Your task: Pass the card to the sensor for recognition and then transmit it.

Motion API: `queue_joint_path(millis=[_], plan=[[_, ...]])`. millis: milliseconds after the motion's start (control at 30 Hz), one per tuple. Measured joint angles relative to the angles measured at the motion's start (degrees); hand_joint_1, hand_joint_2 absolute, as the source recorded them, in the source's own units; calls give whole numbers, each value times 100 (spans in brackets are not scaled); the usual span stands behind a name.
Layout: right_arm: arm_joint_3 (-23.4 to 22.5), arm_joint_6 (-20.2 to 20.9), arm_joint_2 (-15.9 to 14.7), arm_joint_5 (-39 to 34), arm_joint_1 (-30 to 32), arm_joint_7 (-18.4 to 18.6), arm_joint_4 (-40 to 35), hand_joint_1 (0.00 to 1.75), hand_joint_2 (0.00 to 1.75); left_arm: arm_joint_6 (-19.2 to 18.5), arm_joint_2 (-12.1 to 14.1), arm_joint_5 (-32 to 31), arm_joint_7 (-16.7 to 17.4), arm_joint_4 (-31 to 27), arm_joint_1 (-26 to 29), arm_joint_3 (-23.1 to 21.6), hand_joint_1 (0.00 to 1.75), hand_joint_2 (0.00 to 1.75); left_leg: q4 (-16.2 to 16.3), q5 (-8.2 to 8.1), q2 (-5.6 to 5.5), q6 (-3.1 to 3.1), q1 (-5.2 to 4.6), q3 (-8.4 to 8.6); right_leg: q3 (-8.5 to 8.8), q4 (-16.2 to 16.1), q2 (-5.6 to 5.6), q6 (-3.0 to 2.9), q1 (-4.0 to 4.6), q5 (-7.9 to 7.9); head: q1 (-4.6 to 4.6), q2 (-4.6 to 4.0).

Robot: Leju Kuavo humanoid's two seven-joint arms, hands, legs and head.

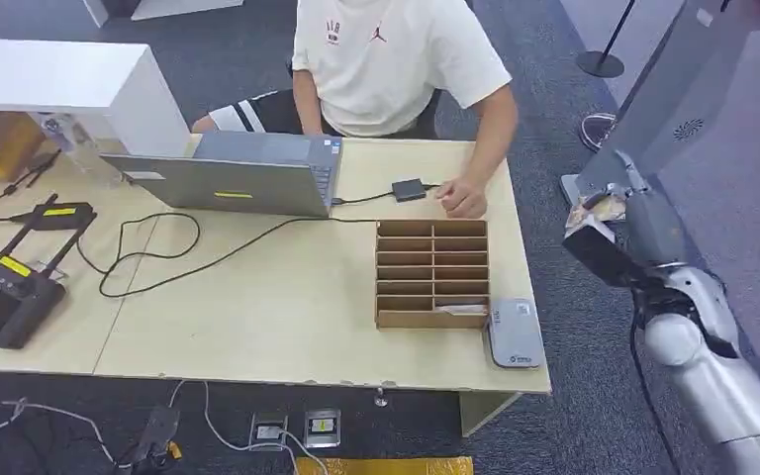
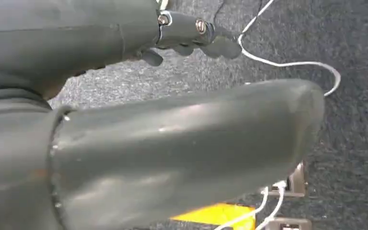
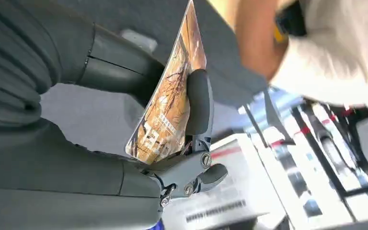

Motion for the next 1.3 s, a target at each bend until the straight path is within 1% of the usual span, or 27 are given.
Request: queue_joint_path(millis=[67,133,233,333,400,500,567,633,733,867,900,933,1000,1200,1300], plan=[[-173,2,28,96,-264,-118,68,175,175,31,-42,-15,-64,0,15,4,0,0,0,0,0,0,0,-2,-1,0,0,0,0,0,2,0],[-294,6,59,247,-604,-289,197,175,175,-68,-57,-94,39,0,-15,0,0,0,0,0,0,0,0,-7,-6,1,0,0,0,0,4,0],[-357,67,135,378,-1120,-446,452,175,175,-183,-57,-192,181,-2,-133,-2,0,0,0,0,-3,0,2,-6,-4,1,-3,0,2,0,4,0],[-337,90,312,524,-1464,-601,821,175,175,-216,-59,-256,270,-2,-218,-2,0,0,0,0,-3,0,2,-5,-3,3,0,0,2,0,-2,0],[-315,39,475,665,-1639,-665,1133,175,175,-280,-66,-321,439,-2,-272,-2,0,0,0,1,-3,-2,5,-6,-3,3,-2,0,4,0,2,0],[-221,-86,770,813,-1861,-735,1607,175,175,-352,-59,-385,614,-4,-360,-4,0,0,-1,2,-7,-3,6,-8,-3,4,-2,0,5,0,2,0],[-136,-166,1012,888,-1989,-748,2008,175,175,-350,-57,-398,646,-4,-409,-4,0,0,0,2,-5,-3,8,-5,-3,5,-2,-1,7,0,2,0],[-79,-238,1163,920,-2030,-765,2260,175,175,-336,-57,-409,651,-4,-416,-4,0,0,0,2,-8,-3,9,-7,-3,5,-8,-1,8,0,0,0],[4,-282,1355,964,-2044,-774,2531,175,175,-293,-57,-409,651,-4,-415,-4,0,0,0,2,-7,-3,8,-7,-3,4,-6,-1,8,-1,4,0],[89,-321,1504,995,-2043,-767,2774,175,175,-271,-57,-406,662,-4,-409,-4,0,0,0,2,-8,-3,8,-8,-3,3,-8,-1,7,-1,2,0],[100,-332,1543,999,-2043,-765,2837,166,175,-255,-57,-400,671,-4,-406,-4,0,0,0,2,-8,-3,8,-8,-3,2,-8,-1,7,-1,4,0],[115,-341,1567,1014,-2043,-765,2881,42,175,-247,-57,-389,671,-2,-404,-4,0,0,0,2,-7,-3,8,-8,-3,3,-7,-1,7,-1,4,0],[150,-352,1602,1054,-2043,-765,2940,0,175,-234,-59,-380,671,0,-395,-4,0,0,0,2,-7,-3,8,-8,-3,2,-7,-1,7,-1,4,0],[238,-420,1659,1001,-2068,-772,3058,0,175,-212,-57,-374,671,4,-364,-4,0,0,0,2,-8,-3,8,-7,-3,3,-8,-1,7,0,2,0],[249,-277,1677,601,-2115,-774,3051,0,175,-216,-57,-389,671,4,-361,2,0,0,0,2,-7,-3,8,-7,-3,3,-6,-1,7,-1,2,0]])
